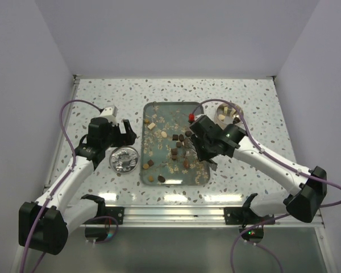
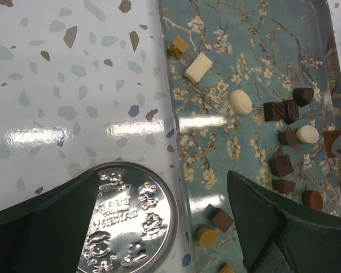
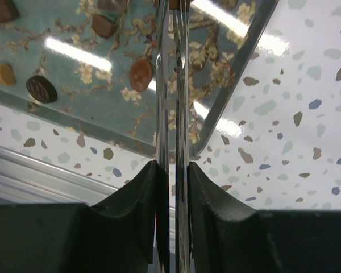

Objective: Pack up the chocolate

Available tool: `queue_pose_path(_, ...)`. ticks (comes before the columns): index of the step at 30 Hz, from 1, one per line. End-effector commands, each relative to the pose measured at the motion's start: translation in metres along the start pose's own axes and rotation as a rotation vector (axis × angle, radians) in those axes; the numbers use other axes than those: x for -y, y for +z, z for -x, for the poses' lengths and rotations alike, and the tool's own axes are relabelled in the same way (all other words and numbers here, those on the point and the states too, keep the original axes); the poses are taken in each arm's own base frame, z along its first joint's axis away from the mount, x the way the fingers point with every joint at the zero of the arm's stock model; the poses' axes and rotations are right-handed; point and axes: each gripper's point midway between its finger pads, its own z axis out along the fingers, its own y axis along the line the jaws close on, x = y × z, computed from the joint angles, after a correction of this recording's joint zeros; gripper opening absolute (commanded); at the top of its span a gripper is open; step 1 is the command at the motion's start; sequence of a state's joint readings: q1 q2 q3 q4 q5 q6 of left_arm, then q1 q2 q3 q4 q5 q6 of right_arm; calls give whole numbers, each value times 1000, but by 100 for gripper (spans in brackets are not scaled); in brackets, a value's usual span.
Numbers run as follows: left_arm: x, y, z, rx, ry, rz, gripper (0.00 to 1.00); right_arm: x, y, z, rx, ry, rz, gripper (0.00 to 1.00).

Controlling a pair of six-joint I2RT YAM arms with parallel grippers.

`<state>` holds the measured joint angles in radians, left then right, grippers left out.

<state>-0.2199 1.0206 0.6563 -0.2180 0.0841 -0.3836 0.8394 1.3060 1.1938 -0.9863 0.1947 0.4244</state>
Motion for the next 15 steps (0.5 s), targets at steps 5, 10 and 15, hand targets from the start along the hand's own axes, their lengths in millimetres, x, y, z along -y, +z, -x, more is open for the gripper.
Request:
queue_pose_path(5,2,0,7,22,3,-10,100,2,3,57,93,-53,-70,23)
queue_pose_path(10,0,-1,7,24,11,1,100,13,11,82,115,-33,-98,22)
queue_pose_path(15,-2,-1,6,19,17,9,100,50,7,113,160,62,-115,22)
